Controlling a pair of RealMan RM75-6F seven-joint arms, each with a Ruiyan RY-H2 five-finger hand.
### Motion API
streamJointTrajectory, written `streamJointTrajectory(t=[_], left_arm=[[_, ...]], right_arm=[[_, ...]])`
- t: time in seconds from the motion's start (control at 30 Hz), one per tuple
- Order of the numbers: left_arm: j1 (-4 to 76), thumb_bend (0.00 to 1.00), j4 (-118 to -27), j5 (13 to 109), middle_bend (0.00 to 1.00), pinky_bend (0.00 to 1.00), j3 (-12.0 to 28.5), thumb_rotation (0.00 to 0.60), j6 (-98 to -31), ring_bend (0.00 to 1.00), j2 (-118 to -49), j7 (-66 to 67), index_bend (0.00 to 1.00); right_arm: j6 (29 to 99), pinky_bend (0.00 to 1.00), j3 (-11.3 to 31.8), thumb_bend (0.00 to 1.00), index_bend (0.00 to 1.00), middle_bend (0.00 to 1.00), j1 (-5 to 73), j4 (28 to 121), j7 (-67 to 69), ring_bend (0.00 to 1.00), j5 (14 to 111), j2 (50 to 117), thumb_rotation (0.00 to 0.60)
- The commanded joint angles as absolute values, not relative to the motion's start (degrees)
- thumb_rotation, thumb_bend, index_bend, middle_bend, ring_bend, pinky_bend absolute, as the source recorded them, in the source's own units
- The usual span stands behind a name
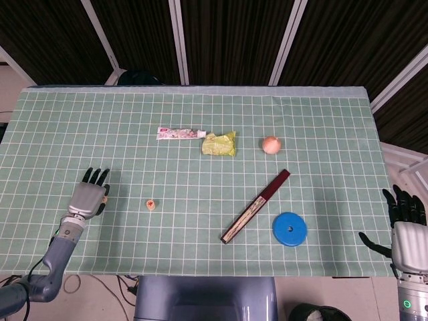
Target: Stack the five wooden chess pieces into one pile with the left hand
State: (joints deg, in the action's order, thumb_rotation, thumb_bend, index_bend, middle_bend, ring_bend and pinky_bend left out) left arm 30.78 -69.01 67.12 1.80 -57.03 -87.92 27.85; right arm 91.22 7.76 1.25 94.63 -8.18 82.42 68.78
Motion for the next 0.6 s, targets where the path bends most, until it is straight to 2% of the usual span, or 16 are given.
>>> streamJointTrajectory(t=[0.03, 0.3, 0.6], left_arm=[[30.81, 0.32, -69.09, 67.19, 0.01, 0.00, 1.89, 0.600, -57.05, 0.00, -87.91, 28.05, 0.48], [30.96, 0.32, -71.93, 68.00, 0.01, 0.00, 2.49, 0.600, -58.02, 0.00, -86.77, 28.38, 0.48], [32.46, 0.32, -83.45, 69.44, 0.01, 0.00, 4.47, 0.600, -60.61, 0.00, -82.28, 32.24, 0.48]], right_arm=[[91.23, 0.00, 7.78, 0.23, 0.08, 0.01, 1.27, 94.64, -8.17, 0.00, 82.44, 68.78, 0.600], [91.41, 0.00, 7.80, 0.23, 0.08, 0.01, 1.26, 94.57, -8.06, 0.00, 82.62, 68.81, 0.600], [91.41, 0.00, 7.78, 0.23, 0.08, 0.01, 1.26, 94.52, -8.12, 0.00, 82.68, 68.85, 0.600]])
